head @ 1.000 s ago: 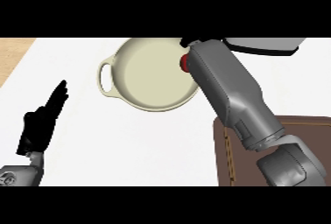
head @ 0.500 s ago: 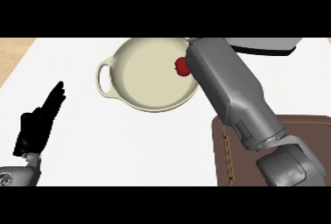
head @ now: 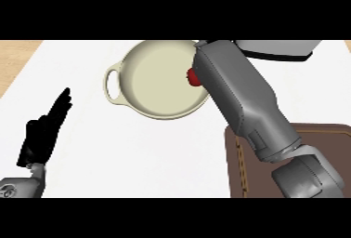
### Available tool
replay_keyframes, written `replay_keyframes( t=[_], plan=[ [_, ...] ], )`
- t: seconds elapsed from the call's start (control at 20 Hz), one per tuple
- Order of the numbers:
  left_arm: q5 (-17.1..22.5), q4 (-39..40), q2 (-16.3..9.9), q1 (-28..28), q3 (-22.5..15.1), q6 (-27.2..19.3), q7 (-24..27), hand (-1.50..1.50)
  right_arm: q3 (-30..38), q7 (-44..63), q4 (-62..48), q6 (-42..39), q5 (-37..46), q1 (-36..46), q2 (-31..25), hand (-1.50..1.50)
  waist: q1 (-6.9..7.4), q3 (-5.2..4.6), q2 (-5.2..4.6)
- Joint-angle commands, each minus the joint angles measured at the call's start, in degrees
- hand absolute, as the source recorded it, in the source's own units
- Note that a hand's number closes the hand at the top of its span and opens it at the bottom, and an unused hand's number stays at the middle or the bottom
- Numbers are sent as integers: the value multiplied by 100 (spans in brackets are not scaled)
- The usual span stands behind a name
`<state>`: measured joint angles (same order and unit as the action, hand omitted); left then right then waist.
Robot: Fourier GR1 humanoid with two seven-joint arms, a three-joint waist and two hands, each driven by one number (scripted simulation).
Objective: Pick the tomato from the tray and place it in the pot
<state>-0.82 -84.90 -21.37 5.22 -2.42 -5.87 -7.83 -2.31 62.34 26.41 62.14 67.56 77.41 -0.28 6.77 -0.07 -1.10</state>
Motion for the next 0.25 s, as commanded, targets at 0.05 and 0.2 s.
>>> replay_keyframes(
  t=[0.05,0.2],
  plan=[
    [-71,18,110,21,-36,-74,-16,0,-753,575,241,1104,-488,-232,27,-150,-65,-2,44],
    [14,144,-40,-129,191,-9,62,0,-1508,1005,699,1123,-569,-641,27,-150,-206,-5,120]
  ],
)
